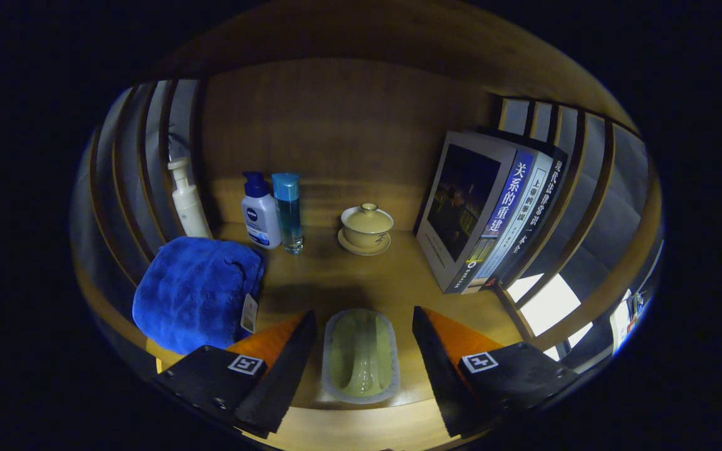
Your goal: Pull open the drawer, take out the items inside it, and place them on the countertop above the cabinet.
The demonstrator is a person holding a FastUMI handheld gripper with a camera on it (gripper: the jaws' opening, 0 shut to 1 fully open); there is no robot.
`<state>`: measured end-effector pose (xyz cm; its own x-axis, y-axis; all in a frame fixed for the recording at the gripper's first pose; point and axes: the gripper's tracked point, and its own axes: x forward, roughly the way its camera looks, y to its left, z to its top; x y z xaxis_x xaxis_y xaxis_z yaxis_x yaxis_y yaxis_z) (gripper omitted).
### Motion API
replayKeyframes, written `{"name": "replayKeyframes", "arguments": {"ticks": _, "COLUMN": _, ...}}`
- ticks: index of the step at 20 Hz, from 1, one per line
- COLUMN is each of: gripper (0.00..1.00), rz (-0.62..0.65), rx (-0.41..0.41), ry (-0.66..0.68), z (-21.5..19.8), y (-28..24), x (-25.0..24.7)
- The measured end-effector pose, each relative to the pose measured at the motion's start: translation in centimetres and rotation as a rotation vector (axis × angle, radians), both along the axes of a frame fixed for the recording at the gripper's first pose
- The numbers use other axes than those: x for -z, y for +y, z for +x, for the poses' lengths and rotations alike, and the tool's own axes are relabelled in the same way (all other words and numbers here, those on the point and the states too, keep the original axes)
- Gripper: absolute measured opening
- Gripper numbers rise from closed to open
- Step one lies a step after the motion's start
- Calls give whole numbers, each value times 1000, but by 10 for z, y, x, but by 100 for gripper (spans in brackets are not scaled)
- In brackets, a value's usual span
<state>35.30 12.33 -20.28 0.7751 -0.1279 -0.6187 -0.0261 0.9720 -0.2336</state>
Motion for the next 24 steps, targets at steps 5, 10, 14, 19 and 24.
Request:
{"name": "replayKeyframes", "arguments": {"ticks": 5, "gripper": 99, "rz": -3, "rx": -1, "ry": -93, "z": -22, "y": -11, "x": -17}}
{"name": "replayKeyframes", "arguments": {"ticks": 10, "gripper": 99, "rz": 55, "rx": -28, "ry": -208, "z": -70, "y": -18, "x": -42}}
{"name": "replayKeyframes", "arguments": {"ticks": 14, "gripper": 98, "rz": 87, "rx": -46, "ry": -283, "z": -109, "y": -35, "x": -52}}
{"name": "replayKeyframes", "arguments": {"ticks": 19, "gripper": 99, "rz": 111, "rx": -74, "ry": -372, "z": -159, "y": -57, "x": -50}}
{"name": "replayKeyframes", "arguments": {"ticks": 24, "gripper": 99, "rz": 193, "rx": -112, "ry": -467, "z": -224, "y": -77, "x": -37}}
